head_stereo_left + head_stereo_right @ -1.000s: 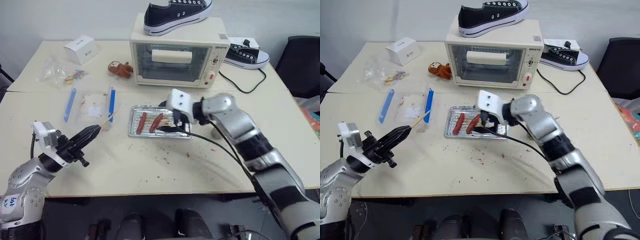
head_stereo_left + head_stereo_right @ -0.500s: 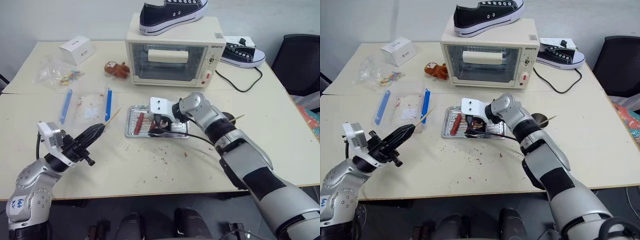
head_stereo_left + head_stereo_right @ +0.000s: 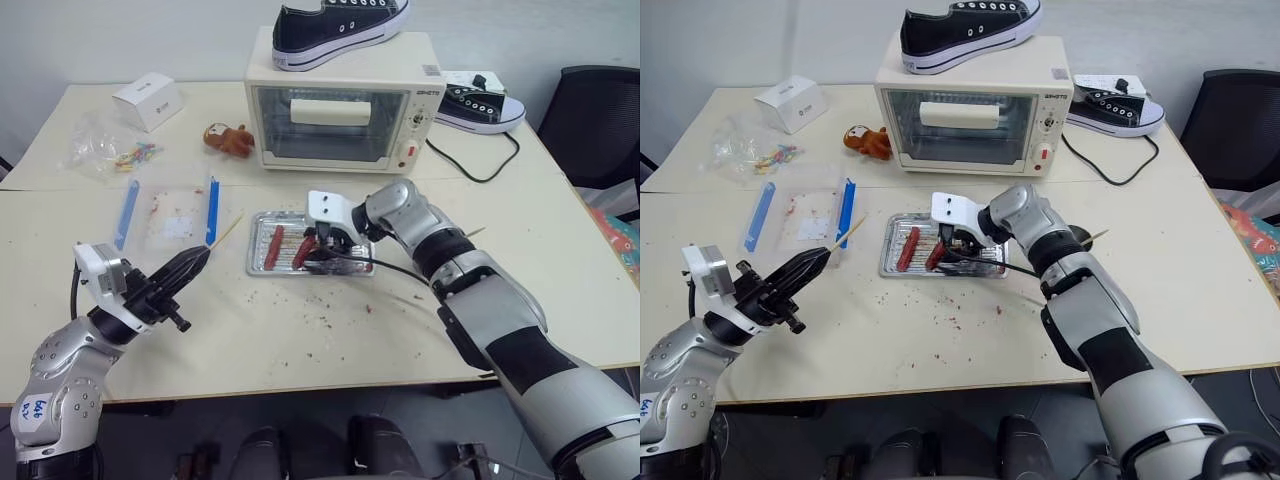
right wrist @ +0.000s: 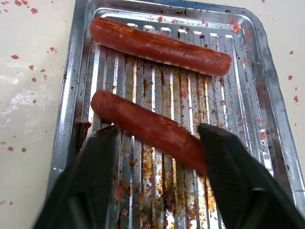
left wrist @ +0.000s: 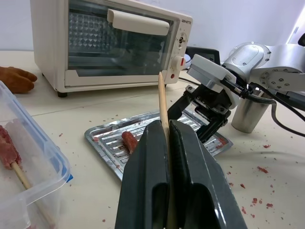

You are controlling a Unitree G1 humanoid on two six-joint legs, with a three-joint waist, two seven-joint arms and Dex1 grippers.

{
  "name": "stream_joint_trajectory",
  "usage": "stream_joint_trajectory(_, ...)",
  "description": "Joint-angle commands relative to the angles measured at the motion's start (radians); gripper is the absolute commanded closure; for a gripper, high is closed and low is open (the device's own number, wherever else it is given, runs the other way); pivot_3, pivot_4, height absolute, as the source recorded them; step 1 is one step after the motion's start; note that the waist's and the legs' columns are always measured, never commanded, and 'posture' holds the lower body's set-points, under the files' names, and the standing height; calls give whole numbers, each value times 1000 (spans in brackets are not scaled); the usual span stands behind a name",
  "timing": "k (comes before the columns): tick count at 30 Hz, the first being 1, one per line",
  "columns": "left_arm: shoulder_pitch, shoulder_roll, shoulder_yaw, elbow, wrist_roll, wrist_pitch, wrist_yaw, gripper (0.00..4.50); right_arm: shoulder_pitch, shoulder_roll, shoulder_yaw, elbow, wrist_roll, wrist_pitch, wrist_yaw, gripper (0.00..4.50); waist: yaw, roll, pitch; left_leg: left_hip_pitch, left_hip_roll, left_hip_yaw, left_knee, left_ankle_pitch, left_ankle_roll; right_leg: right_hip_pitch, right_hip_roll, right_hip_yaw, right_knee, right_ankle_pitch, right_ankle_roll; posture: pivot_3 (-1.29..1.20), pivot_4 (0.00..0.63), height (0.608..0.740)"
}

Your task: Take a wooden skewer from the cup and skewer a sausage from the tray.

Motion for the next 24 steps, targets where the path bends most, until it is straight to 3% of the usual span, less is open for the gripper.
stream_joint_trajectory(1, -10, 4, 7, -23, 3, -22, 3, 4500, -20, -2, -21, -3, -12, 0, 1, 2596, 0, 0, 0, 0, 0, 0, 0, 0, 0, 0, 0, 0, 0, 0, 0, 0, 150, 740)
stream_joint_trajectory(19, -34, 4, 0, -2, 17, -28, 0, 4500, 4, -37, 7, -40, -85, -53, 70, 2596, 2, 0, 0, 0, 0, 0, 0, 0, 0, 0, 0, 0, 0, 0, 0, 0, 150, 740)
stream_joint_trajectory(24, -35, -1, -3, 3, 21, -32, -1, 4500, -3, -37, -3, -14, -111, -143, -44, 2596, 0, 0, 0, 0, 0, 0, 0, 0, 0, 0, 0, 0, 0, 0, 0, 0, 150, 740)
